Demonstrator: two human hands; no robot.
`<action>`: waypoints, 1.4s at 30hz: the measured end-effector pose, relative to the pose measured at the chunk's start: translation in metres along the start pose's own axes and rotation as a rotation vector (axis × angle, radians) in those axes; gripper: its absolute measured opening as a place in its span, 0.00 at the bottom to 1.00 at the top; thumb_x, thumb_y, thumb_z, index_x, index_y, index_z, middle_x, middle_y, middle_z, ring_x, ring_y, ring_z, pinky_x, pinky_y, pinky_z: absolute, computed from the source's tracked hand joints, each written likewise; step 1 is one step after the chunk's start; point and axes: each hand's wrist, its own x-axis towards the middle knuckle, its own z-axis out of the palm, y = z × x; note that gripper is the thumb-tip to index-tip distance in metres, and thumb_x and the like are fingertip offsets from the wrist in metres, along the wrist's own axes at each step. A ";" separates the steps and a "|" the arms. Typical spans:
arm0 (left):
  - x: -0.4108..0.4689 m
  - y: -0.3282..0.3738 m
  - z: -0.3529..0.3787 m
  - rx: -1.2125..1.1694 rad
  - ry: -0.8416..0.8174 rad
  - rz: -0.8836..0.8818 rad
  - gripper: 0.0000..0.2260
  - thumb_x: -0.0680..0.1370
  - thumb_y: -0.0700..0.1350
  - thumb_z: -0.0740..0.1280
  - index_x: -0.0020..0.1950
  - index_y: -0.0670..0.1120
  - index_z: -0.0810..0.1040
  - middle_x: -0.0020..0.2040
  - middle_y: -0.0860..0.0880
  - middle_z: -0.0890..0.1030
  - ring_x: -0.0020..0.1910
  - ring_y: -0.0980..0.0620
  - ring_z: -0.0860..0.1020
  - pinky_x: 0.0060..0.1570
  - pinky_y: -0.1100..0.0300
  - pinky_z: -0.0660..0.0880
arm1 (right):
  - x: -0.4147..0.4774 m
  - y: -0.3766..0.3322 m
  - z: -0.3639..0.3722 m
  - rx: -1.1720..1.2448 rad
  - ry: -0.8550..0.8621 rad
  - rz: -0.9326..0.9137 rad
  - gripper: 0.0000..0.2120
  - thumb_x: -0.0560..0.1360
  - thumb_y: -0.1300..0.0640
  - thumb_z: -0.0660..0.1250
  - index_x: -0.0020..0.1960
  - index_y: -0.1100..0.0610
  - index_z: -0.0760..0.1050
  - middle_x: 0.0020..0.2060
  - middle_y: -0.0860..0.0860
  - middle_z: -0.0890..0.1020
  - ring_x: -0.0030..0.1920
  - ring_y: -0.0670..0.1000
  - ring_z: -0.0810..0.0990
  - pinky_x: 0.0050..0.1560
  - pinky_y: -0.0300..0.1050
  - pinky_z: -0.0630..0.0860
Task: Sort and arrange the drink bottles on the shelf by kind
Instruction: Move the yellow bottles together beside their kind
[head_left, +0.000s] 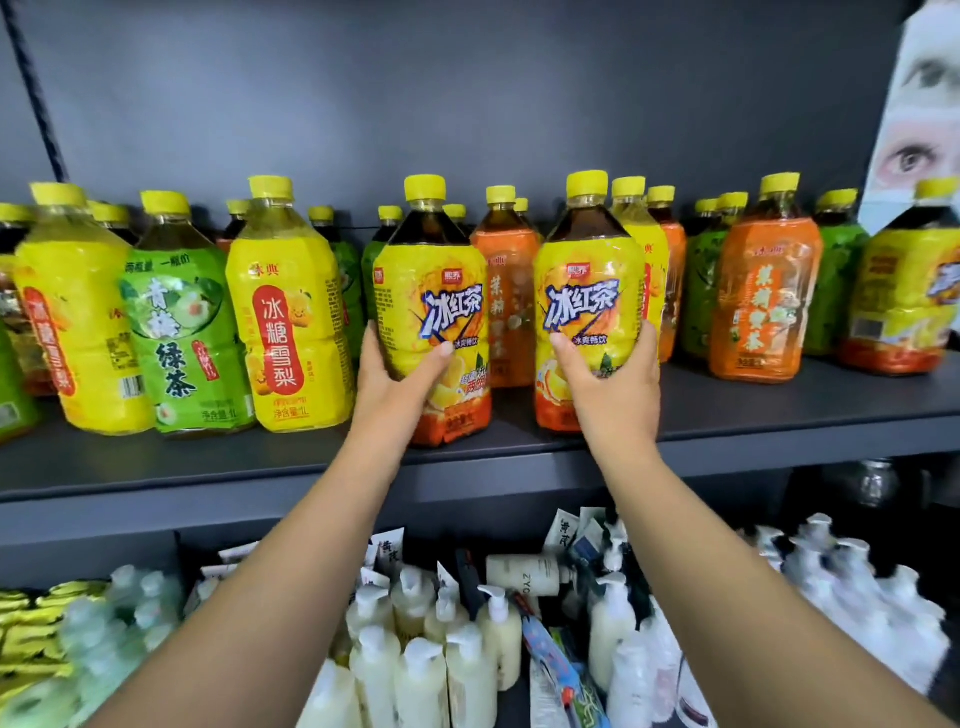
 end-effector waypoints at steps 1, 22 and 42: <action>-0.001 0.001 0.004 0.021 0.008 0.000 0.36 0.71 0.51 0.70 0.74 0.51 0.54 0.67 0.51 0.69 0.63 0.52 0.70 0.59 0.57 0.68 | 0.003 0.002 -0.003 0.001 0.007 -0.014 0.44 0.68 0.37 0.67 0.75 0.53 0.51 0.73 0.52 0.60 0.72 0.54 0.59 0.69 0.51 0.59; -0.029 0.018 0.074 -0.259 -0.111 0.098 0.20 0.59 0.59 0.72 0.48 0.57 0.73 0.47 0.59 0.80 0.48 0.55 0.81 0.51 0.54 0.77 | 0.008 0.020 -0.093 0.249 0.147 -0.029 0.29 0.64 0.39 0.72 0.60 0.52 0.72 0.50 0.43 0.80 0.53 0.47 0.78 0.58 0.48 0.75; -0.110 0.038 0.426 -0.207 -0.190 0.170 0.32 0.61 0.65 0.72 0.60 0.54 0.69 0.57 0.53 0.78 0.56 0.53 0.77 0.59 0.55 0.72 | 0.175 0.146 -0.393 0.177 0.391 -0.075 0.35 0.54 0.31 0.67 0.55 0.48 0.69 0.50 0.48 0.78 0.52 0.51 0.79 0.58 0.55 0.75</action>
